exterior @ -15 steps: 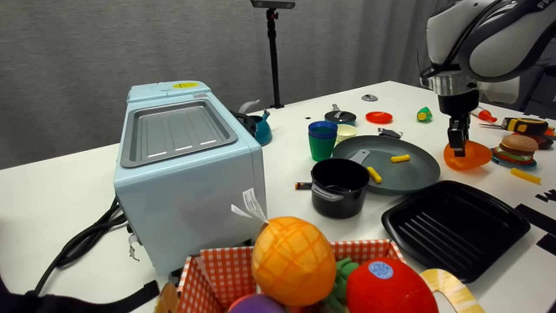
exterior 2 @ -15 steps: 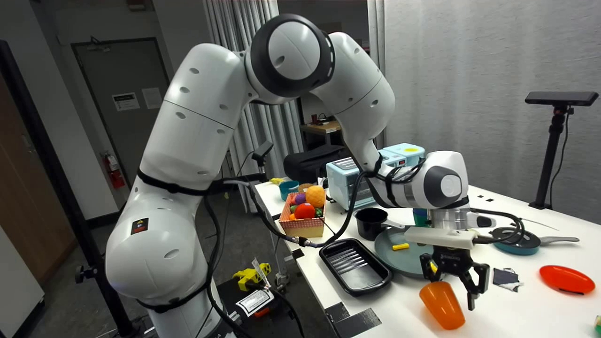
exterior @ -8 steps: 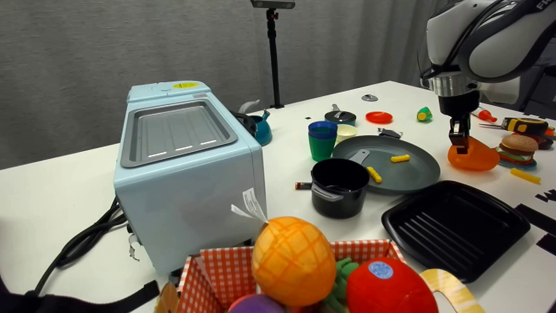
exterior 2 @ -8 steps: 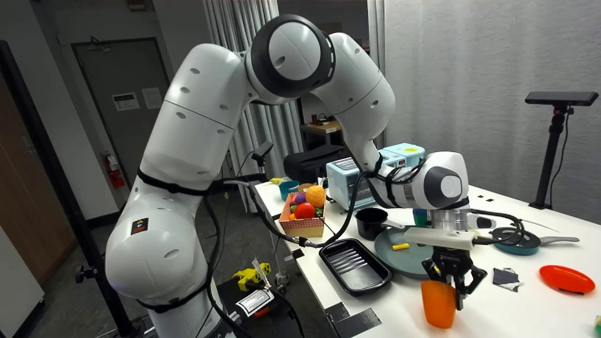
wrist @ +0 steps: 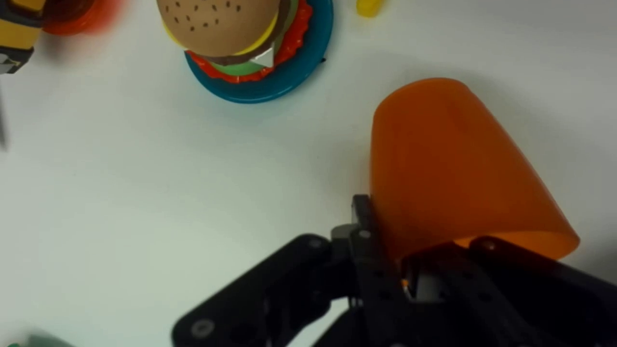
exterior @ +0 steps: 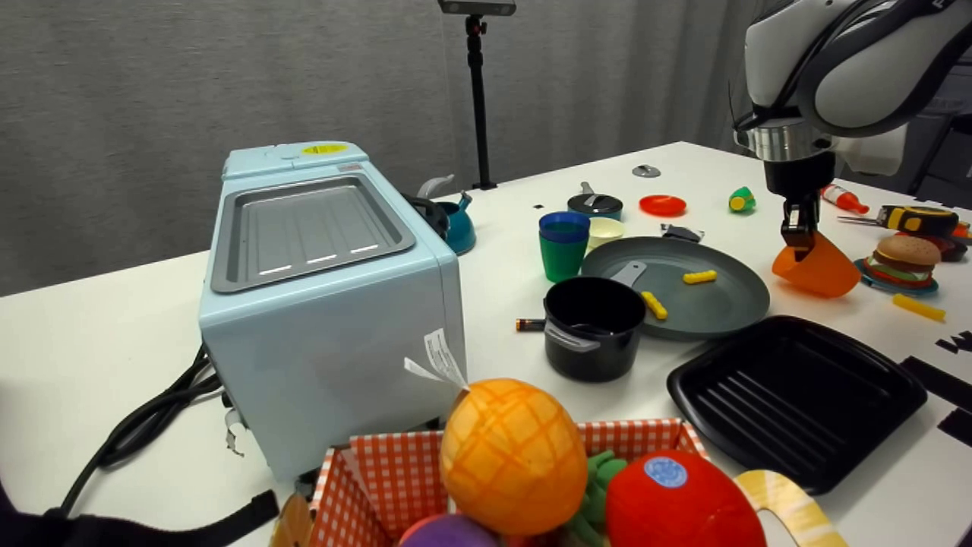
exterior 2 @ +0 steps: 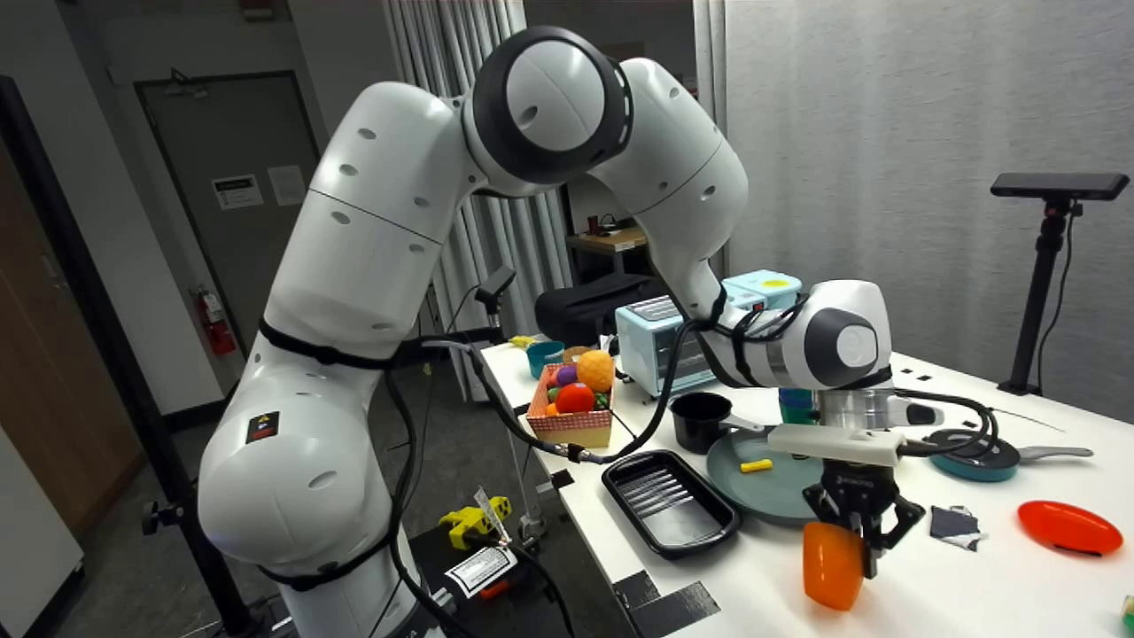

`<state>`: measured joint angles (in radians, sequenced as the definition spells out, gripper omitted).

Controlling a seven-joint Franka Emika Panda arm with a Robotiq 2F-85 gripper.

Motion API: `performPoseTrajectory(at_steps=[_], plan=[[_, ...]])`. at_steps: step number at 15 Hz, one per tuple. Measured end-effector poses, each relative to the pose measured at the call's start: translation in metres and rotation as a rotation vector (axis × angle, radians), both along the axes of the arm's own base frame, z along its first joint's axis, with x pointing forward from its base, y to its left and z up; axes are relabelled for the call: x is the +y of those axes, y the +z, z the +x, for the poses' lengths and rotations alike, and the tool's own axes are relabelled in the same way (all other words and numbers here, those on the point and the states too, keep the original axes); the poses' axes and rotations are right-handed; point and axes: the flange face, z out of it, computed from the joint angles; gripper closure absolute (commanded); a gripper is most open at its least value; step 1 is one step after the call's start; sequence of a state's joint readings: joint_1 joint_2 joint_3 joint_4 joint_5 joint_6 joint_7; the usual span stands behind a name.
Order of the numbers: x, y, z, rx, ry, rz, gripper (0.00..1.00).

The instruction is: Pour some of the content from the orange cup onto the plate, pick up one object and put it on the small plate and pour it back onto the big plate, and then pour the rest of the content from the orange cup.

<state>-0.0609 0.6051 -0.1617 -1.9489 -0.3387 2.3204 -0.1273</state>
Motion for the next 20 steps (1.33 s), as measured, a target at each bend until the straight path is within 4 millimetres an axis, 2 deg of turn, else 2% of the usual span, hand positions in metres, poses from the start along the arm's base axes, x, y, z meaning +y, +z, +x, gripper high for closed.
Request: performPoseTrajectory(at_steps=[4, 7, 10, 13, 18, 20], plan=[[-0.005, 0.021, 0.014, -0.056, -0.035, 0.019, 0.97], [-0.003, 0.054, 0.032, -0.129, -0.039, 0.026, 0.97], [0.010, 0.086, 0.049, -0.202, -0.002, 0.023, 0.97], [0.039, 0.099, 0.061, -0.258, 0.099, -0.009, 0.97], [0.105, 0.100, 0.072, -0.355, 0.287, -0.087, 0.97], [0.124, 0.098, 0.071, -0.396, 0.349, -0.126, 0.97]])
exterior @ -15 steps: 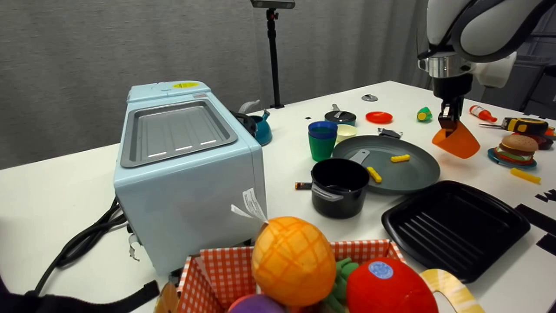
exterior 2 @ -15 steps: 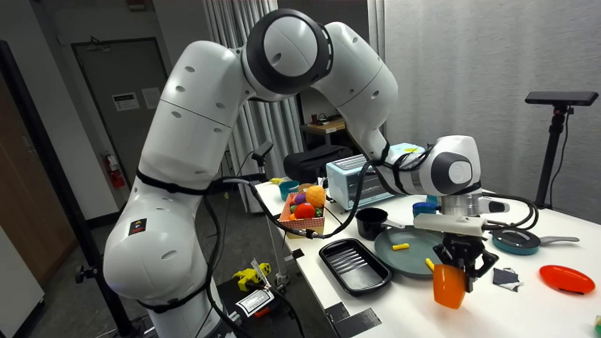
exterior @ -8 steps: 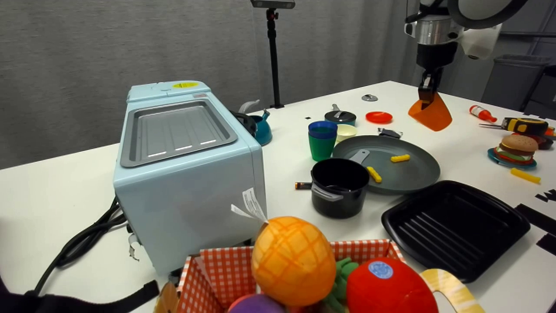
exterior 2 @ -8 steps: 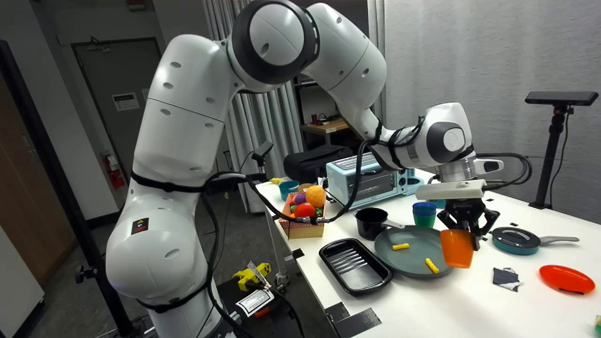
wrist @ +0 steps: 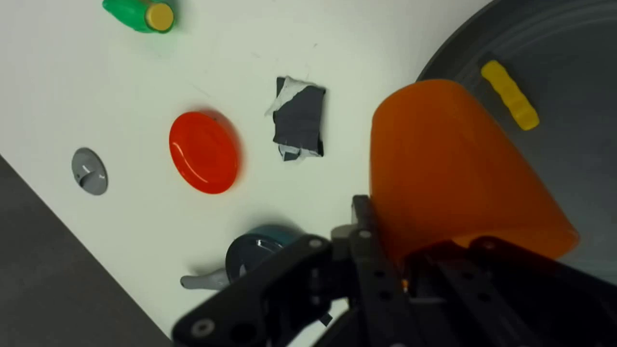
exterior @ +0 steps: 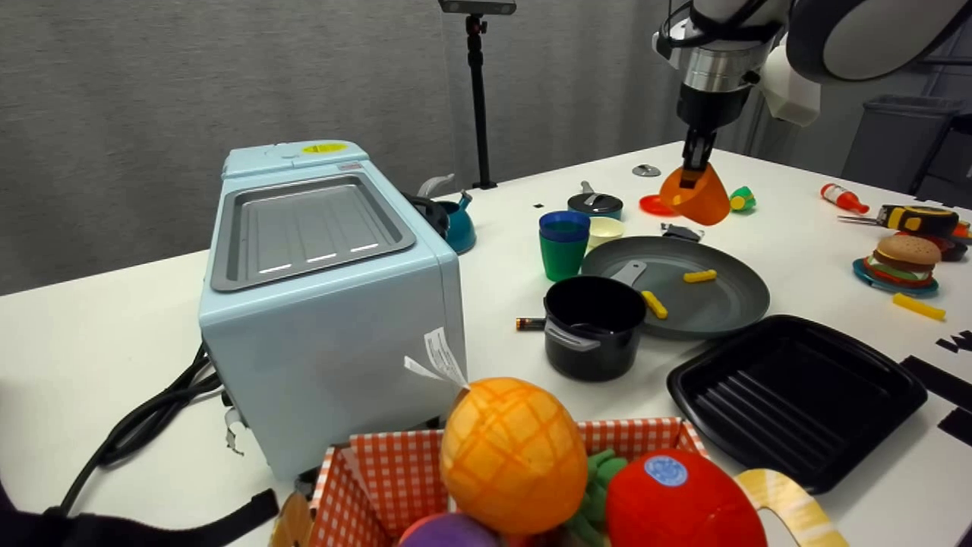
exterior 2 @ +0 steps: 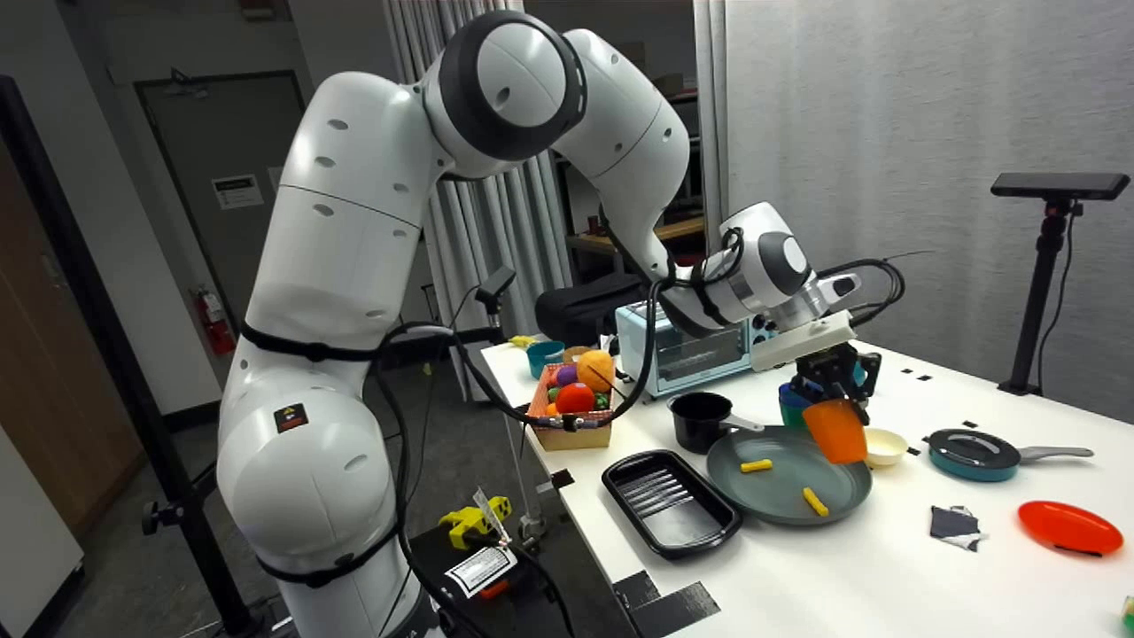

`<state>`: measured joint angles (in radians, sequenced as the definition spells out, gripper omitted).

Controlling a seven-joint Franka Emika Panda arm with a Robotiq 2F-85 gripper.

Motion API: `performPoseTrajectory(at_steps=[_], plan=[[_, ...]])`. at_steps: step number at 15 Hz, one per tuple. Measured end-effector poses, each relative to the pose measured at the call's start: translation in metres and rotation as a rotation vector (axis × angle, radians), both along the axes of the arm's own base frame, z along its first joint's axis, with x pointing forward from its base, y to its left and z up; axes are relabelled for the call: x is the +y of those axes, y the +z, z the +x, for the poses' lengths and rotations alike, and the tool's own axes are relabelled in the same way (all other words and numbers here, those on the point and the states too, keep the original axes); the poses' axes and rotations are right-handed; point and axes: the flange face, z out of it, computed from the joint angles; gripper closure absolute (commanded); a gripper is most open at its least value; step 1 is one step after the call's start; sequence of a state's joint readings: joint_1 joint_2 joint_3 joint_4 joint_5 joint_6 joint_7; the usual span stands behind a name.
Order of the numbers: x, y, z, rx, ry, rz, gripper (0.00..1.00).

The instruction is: Pour some of the content from the orange cup onto the plate, pick up one object and put it on the small plate and pour it back onto the big plate, and then pour the rest of the content from the orange cup.

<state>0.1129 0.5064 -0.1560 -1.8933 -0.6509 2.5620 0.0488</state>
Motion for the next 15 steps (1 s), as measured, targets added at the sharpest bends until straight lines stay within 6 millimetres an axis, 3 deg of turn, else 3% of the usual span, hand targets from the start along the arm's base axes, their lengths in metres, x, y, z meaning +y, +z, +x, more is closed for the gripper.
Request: performPoseTrajectory(at_steps=[3, 10, 15], plan=[[0.014, -0.003, -0.004, -0.091, 0.087, -0.093, 0.97], [0.024, -0.006, -0.028, -0.293, 0.244, -0.284, 0.97], [0.047, -0.015, -0.046, -0.416, 0.362, -0.368, 0.97]])
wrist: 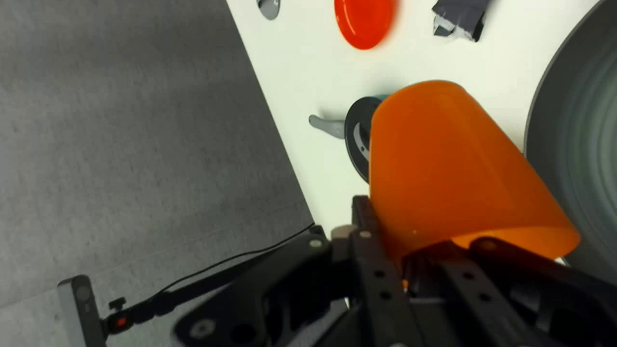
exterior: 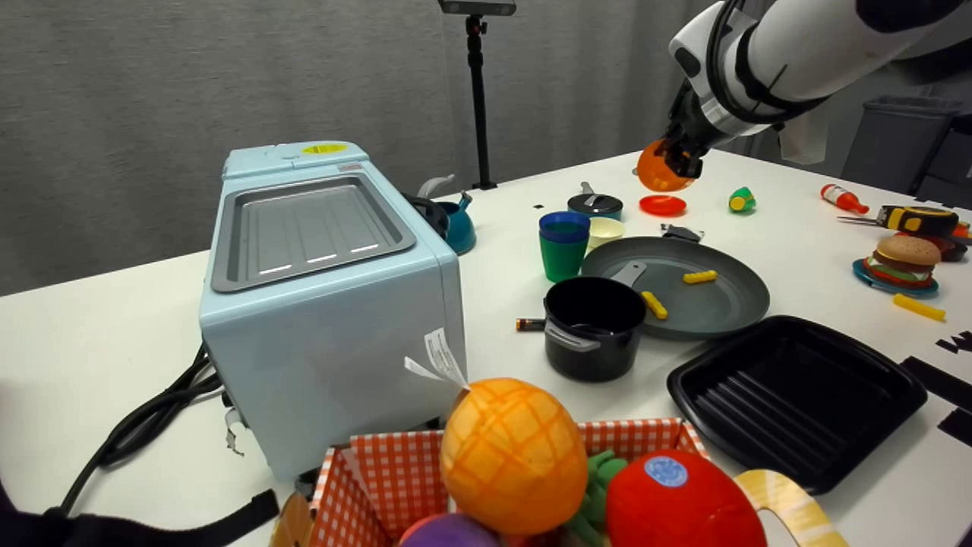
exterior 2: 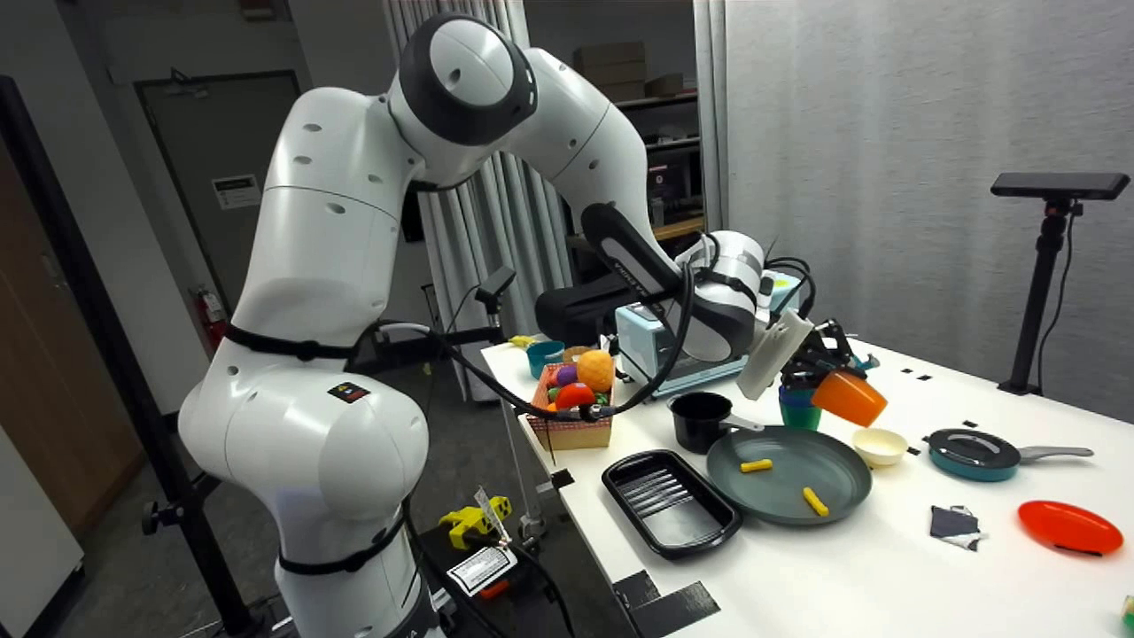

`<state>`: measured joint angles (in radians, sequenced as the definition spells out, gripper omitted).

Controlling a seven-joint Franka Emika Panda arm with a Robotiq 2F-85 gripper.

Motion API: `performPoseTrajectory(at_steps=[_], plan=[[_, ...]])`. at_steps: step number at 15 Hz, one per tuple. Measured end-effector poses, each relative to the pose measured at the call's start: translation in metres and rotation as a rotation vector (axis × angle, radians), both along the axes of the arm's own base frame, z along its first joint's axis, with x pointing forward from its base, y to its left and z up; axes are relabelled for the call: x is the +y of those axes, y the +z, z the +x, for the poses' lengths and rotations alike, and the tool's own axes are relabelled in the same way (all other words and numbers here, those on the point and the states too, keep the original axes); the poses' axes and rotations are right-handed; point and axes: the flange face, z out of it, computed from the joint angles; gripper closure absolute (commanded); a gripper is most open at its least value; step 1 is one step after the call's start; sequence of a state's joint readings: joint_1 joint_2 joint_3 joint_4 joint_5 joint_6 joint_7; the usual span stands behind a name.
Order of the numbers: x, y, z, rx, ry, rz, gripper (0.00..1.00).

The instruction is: Pour some of the content from the orange cup onto the plate, pick up one object and put it on the small plate and pour it back onto the big plate, and then pour the rest of the content from the orange cup.

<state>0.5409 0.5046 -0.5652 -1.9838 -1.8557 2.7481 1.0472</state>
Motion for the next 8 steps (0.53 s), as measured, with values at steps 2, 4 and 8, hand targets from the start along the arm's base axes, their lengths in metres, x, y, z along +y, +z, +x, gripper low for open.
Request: performPoseTrajectory(at_steps=[2, 4, 8], plan=[[0.009, -0.004, -0.008, -0.066, 0.046, -0.050, 0.97], [0.013, -0.008, -0.017, -0.141, 0.088, -0.102, 0.97], [0.008, -0.019, -0.038, -0.301, 0.143, -0.219, 0.97]])
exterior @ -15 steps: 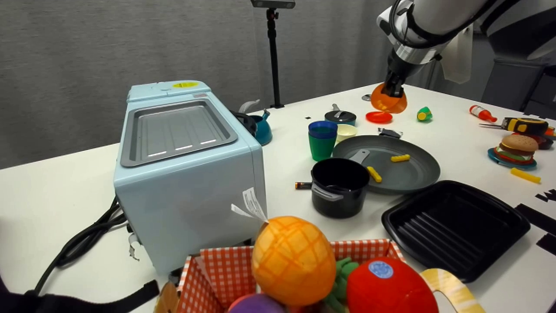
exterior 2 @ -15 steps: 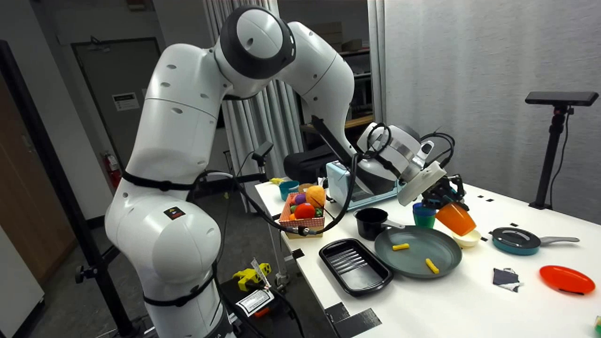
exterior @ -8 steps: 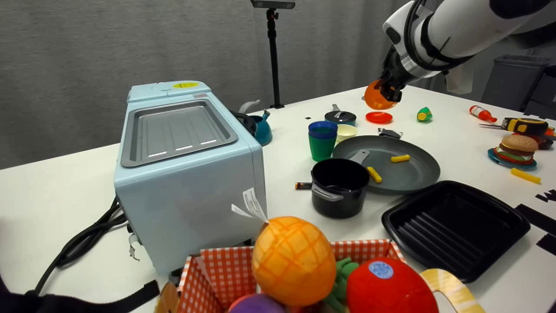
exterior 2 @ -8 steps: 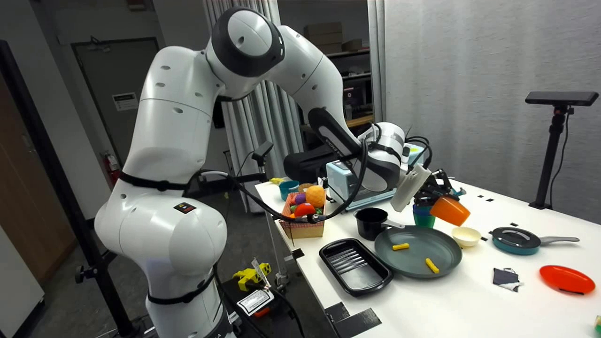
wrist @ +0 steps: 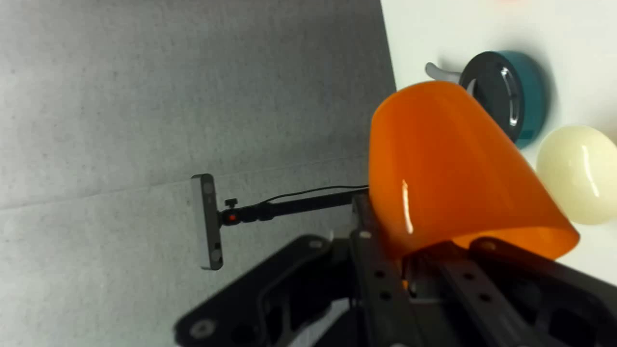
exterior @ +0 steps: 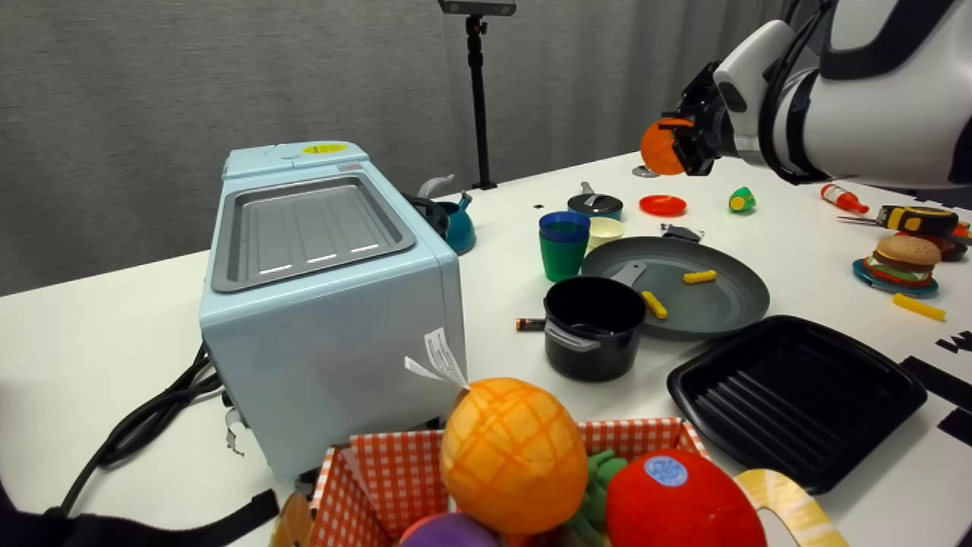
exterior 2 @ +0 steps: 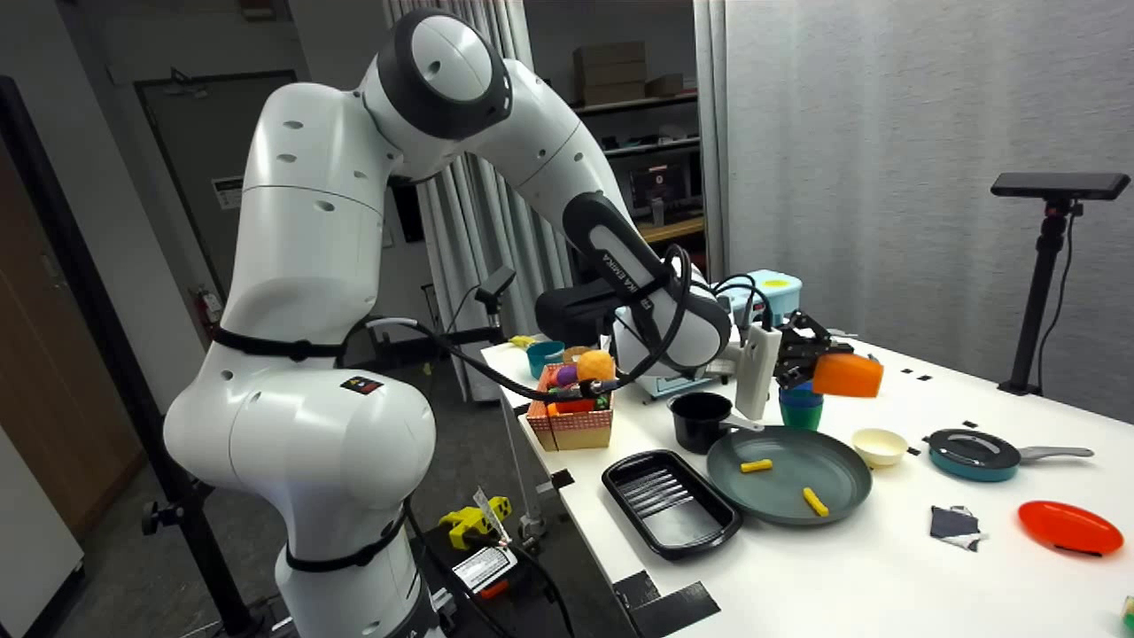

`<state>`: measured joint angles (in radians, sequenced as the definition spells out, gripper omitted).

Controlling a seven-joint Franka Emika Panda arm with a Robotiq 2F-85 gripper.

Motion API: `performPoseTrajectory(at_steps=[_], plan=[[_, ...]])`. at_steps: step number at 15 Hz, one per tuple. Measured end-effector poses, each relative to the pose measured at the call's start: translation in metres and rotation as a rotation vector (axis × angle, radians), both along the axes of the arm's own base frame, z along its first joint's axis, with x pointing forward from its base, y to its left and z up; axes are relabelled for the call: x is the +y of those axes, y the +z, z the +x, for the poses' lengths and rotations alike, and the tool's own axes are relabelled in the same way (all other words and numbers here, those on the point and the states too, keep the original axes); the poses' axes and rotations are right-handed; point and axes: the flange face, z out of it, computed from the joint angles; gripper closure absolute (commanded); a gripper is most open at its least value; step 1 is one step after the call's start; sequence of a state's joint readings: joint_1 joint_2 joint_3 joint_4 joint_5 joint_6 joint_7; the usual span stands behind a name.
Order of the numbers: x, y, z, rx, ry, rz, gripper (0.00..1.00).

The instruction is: Pour some of the content from the orange cup onto the plate, pick up one object and put it on the small plate and pour it back onto the big plate, and then pour the rest of the content from the orange cup.

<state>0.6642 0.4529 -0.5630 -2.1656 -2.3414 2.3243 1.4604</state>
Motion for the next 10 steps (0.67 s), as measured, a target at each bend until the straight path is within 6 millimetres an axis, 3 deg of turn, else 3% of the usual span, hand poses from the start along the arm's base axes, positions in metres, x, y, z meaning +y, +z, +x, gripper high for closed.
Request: performPoseTrajectory(at_steps=[5, 10], plan=[[-0.012, -0.007, -0.027, -0.215, 0.052, -0.122, 0.97], [-0.008, -0.002, -0.048, -0.414, 0.113, -0.224, 0.97]])
